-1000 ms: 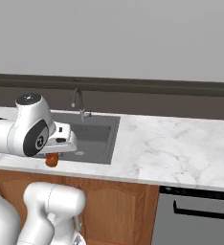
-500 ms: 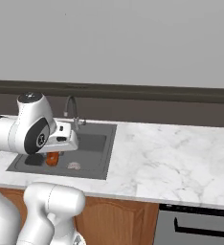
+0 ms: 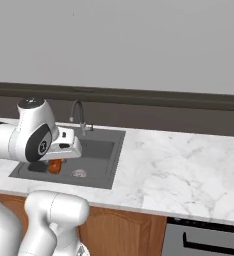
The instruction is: Move the cutting board and knife to the sink. Then move spray from the cabinet to the counter.
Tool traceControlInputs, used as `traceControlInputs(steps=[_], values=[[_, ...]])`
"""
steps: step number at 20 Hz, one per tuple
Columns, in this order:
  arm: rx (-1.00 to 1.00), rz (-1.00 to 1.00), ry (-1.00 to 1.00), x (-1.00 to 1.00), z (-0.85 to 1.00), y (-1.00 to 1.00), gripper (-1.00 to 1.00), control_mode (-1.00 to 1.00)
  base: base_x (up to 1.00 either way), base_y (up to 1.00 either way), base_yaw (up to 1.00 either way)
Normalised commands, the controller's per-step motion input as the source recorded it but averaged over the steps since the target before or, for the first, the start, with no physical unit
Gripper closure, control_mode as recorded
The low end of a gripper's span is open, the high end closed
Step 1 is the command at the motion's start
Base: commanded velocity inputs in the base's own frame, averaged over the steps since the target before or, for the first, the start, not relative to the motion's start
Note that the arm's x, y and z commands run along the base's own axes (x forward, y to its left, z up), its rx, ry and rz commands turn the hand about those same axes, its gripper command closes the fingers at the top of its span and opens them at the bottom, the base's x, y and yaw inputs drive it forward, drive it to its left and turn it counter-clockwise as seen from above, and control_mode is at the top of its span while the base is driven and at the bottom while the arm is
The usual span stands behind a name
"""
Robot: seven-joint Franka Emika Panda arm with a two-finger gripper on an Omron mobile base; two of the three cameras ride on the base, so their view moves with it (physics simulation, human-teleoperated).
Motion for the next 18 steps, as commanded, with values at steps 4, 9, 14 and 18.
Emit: traceControlInputs(steps=[4, 9, 14, 18], values=[[0.0, 0.0, 0.0, 0.0, 0.0, 0.0, 1.0, 1.0, 0.46, 0.06, 0.02], [0.0, 0.0, 0.0, 0.0, 0.0, 0.0, 1.0, 1.0, 0.09, 0.03, -0.01], [0.0, 0.0, 0.02, 0.01, 0.0, 0.0, 1.0, -1.0, 0.0, 0.0, 0.0], [0.0, 0.0, 0.21, 0.16, 0.0, 0.04, 1.0, -1.0, 0.0, 0.0, 0.0]])
